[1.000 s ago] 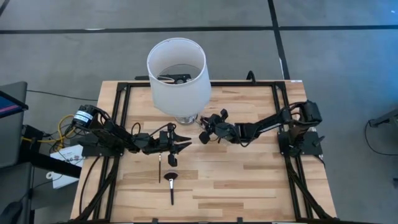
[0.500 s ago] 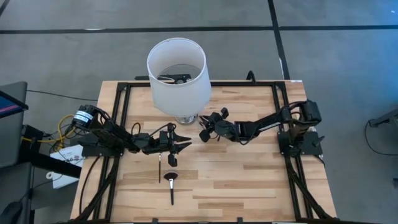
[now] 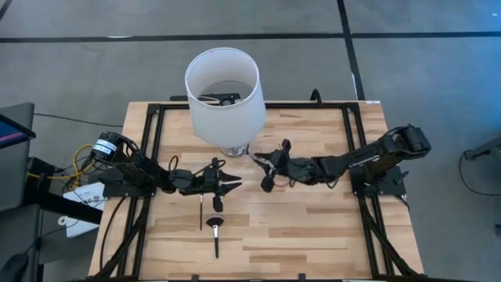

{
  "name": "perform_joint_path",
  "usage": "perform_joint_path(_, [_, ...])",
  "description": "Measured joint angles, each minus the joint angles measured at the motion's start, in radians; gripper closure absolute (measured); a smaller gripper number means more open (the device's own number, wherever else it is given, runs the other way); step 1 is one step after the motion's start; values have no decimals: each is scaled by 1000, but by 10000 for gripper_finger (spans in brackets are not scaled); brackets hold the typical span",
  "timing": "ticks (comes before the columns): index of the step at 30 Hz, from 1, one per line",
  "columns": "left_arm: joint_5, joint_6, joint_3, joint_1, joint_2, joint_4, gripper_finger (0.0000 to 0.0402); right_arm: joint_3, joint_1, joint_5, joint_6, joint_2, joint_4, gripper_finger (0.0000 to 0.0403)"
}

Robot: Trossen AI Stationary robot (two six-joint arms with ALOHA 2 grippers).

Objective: Put items in baskets/containers
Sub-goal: Put the black eyeshadow brush into the transparent organizer

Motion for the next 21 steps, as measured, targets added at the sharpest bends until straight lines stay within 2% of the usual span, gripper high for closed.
perform_joint_path(6, [-4, -62, 0, -25, 0, -39, 325, 0, 89, -21, -44, -25, 13, 269])
perform_joint_path(12, [-4, -110, 0, -73, 0, -127, 321, 0, 115, -24, -103, -25, 78, 226])
perform_joint_path(17, [-11, -137, 0, -98, -6, -178, 288, 0, 113, -24, -102, -25, 84, 208])
perform_joint_path(21, [-82, -126, 2, -99, -102, -320, 258, 0, 113, -25, -103, -24, 90, 205])
